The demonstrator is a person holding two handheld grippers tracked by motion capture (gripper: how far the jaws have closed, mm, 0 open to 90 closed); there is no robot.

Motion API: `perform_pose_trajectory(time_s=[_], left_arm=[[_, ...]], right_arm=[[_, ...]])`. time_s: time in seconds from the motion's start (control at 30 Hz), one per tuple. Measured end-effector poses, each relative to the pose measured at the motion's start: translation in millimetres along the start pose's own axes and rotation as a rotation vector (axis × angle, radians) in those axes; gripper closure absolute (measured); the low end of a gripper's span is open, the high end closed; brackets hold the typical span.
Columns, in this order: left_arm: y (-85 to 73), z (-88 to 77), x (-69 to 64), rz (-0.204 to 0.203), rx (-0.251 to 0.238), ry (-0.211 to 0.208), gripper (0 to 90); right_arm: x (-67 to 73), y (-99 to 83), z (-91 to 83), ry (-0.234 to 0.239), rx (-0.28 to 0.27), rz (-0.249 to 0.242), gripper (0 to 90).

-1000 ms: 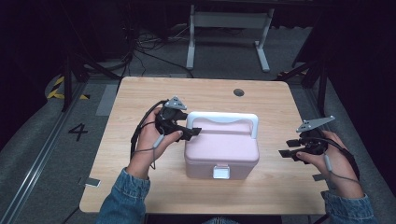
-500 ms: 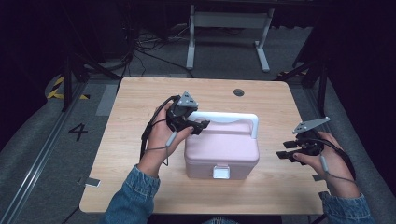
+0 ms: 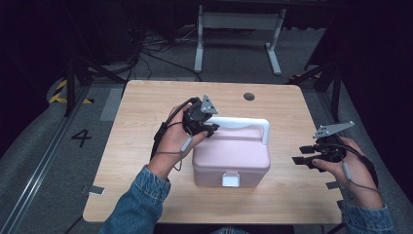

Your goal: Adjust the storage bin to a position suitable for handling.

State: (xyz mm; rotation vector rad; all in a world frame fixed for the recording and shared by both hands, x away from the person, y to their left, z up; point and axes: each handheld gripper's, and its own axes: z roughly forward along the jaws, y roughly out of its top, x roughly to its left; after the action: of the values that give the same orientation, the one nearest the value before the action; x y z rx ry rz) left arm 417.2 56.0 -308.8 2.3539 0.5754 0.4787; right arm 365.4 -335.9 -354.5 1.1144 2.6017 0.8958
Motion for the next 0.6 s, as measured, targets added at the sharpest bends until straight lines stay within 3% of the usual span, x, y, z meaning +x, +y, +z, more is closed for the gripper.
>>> perform_pose_trajectory(time_s=[0.1, 0.33, 0.6], left_arm=[[2.0, 0.1, -0.4, -0.002, 0.024, 0.011, 58.1], [4.5, -3.8, 1.4, -0.011, 0.051, -0.015, 60.9], [5.3, -11.4, 5.6, -0.020, -0.007, -0.018, 62.2]], right_arm=[[-0.2, -0.2, 0.3, 0.005, 0.001, -0.003, 46.3], [-2.4, -0.8, 0.0, 0.005, -0.001, -0.002, 46.3], [-2.7, 0.1, 0.2, 0.017, -0.011, 0.002, 46.3]])
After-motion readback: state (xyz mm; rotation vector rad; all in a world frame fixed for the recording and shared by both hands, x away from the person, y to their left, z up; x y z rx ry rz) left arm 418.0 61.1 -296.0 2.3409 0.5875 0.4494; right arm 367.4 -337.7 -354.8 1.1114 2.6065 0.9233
